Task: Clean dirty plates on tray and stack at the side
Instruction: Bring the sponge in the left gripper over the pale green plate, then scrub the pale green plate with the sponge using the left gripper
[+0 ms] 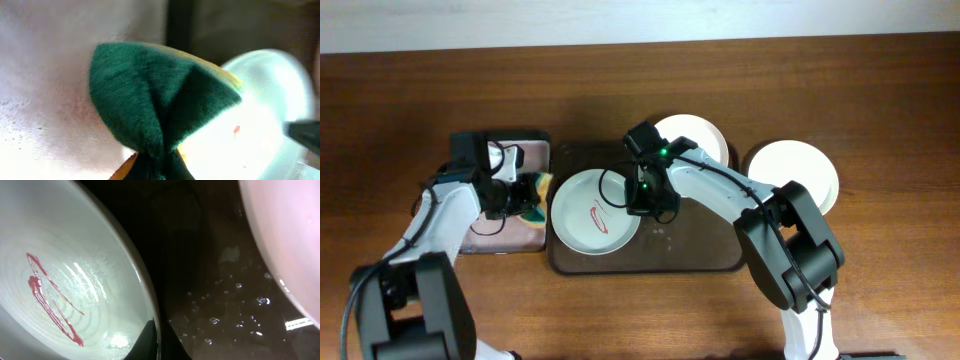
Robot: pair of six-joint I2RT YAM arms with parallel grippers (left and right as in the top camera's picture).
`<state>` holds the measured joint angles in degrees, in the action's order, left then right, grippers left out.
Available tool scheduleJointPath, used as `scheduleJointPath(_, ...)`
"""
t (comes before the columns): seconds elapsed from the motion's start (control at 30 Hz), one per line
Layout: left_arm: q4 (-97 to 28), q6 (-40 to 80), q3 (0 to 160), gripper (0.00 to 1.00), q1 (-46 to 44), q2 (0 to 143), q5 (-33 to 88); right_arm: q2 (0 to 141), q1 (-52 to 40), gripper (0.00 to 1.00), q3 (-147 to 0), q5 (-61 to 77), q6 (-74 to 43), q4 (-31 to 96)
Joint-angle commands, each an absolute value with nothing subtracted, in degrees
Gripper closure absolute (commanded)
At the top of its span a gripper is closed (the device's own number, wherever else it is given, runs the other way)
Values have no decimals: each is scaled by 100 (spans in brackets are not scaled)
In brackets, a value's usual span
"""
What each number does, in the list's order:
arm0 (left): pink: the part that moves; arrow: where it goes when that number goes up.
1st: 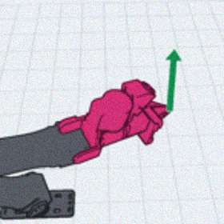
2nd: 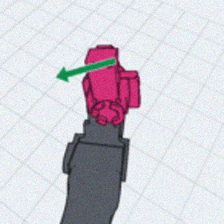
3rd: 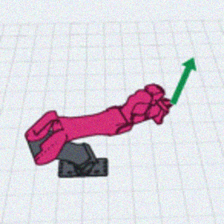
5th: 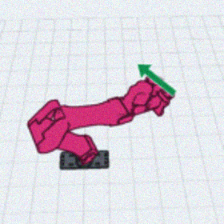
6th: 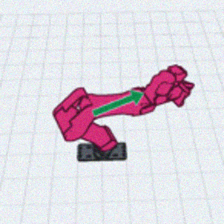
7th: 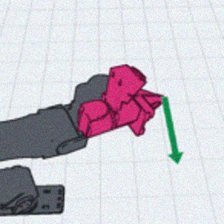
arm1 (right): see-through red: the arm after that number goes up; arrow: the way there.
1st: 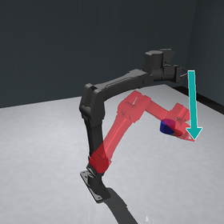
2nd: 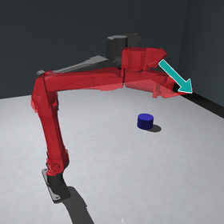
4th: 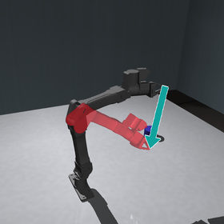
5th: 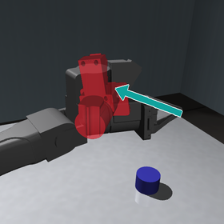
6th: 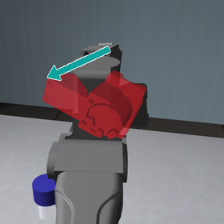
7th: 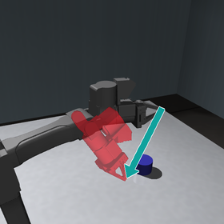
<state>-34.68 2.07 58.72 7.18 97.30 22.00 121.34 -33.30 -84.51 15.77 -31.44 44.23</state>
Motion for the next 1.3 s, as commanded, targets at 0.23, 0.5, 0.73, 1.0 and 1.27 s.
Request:
scheduleJointPath(0.23,-3496,1020,6023,100,-357,9369,2880,12250,-2842,88,-8340,1503,-3020,4709)
scheduleJointPath(0.5,-3144,2440,5798,100,-1306,9491,2213,12252,-2847,86,-8340,1603,-3020,4716)
scheduleJointPath(0.73,-2882,3277,5793,100,-1774,9911,1984,12250,-2842,86,-8340,1608,-3022,4718)
scheduleJointPath(1.0,-2517,3540,5793,100,-1949,10333,1966,12252,-2842,85,-8340,1605,-3022,4716)
scheduleJointPath(1.27,-2495,3568,5793,100,-2318,10829,788,12252,-2842,85,-8340,1605,-3022,4718)
